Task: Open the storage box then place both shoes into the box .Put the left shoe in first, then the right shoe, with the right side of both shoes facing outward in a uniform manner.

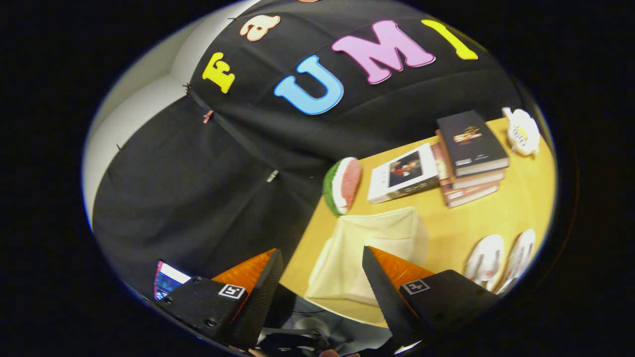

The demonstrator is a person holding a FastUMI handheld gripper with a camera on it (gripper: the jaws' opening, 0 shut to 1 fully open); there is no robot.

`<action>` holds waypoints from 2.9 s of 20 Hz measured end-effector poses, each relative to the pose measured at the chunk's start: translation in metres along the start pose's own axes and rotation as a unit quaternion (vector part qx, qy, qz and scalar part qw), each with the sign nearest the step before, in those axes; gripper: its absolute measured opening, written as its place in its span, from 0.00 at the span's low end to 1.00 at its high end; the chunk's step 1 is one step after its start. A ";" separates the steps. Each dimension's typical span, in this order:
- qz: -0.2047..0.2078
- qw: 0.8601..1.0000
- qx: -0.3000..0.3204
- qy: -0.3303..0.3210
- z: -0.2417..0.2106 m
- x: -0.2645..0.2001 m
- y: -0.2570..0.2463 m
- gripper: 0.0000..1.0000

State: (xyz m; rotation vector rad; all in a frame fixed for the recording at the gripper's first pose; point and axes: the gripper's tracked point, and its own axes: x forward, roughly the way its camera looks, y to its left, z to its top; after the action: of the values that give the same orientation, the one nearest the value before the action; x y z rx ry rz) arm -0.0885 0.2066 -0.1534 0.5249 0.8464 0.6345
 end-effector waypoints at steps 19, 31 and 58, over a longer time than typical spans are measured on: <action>-0.248 0.954 -0.037 0.164 -0.129 -0.092 -0.225 0.66; -0.224 0.956 -0.020 0.189 -0.159 -0.040 -0.265 0.66; -0.201 0.969 0.121 0.076 -0.021 -0.009 -0.109 0.08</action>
State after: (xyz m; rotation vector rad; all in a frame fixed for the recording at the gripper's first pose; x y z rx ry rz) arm -0.0776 0.1280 -0.2313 0.5094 1.1469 0.2004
